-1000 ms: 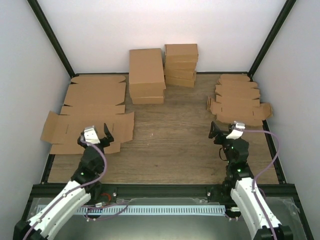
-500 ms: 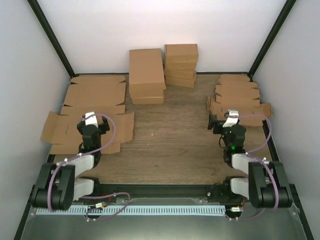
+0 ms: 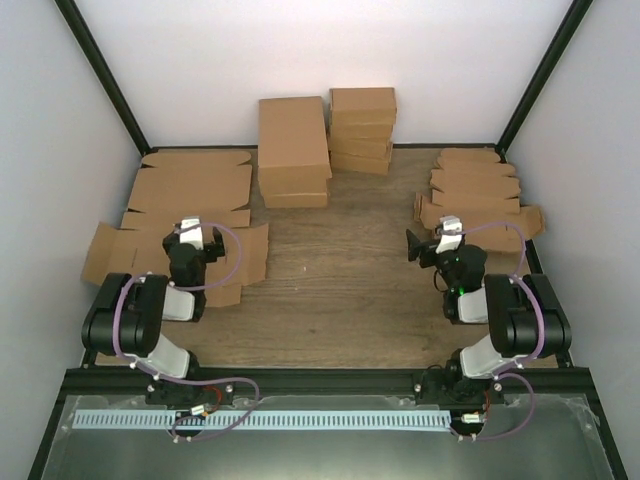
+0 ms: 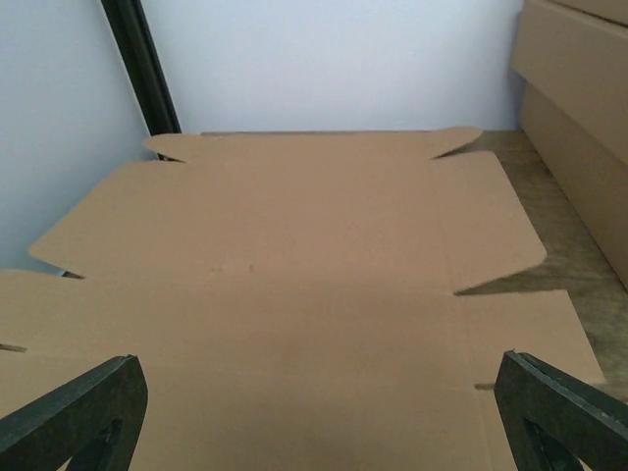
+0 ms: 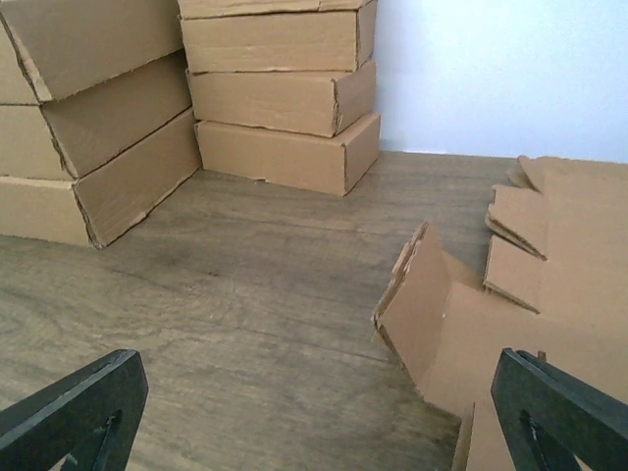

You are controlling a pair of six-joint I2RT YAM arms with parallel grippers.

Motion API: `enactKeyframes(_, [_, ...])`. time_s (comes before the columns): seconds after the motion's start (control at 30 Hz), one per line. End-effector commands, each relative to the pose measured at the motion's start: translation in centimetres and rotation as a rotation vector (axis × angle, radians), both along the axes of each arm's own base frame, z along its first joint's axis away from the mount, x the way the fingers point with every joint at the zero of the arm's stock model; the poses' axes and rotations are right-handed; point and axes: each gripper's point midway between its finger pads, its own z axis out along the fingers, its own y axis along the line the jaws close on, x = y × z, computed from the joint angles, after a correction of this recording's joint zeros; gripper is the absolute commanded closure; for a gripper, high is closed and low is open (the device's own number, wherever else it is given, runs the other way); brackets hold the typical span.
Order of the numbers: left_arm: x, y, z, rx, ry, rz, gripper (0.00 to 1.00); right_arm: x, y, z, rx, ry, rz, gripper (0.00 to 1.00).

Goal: Fold the paper box

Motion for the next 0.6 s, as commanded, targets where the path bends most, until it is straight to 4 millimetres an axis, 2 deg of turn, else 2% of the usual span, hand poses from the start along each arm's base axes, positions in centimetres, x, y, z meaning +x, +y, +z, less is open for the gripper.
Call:
enactKeyframes(0.0, [1.19,0.11,2.56,-0.026,-0.092,-0.011,0.0,1.17,-0.97,2.79,-0.014,-0.111,-0.04,0.0])
enactKeyframes(0.57, [1.27,0.16,2.66,-0.029,-0.094,-0.011,0.0,1.54,-1.45,2.59,-0.007,-0.096,-0.07,0.0])
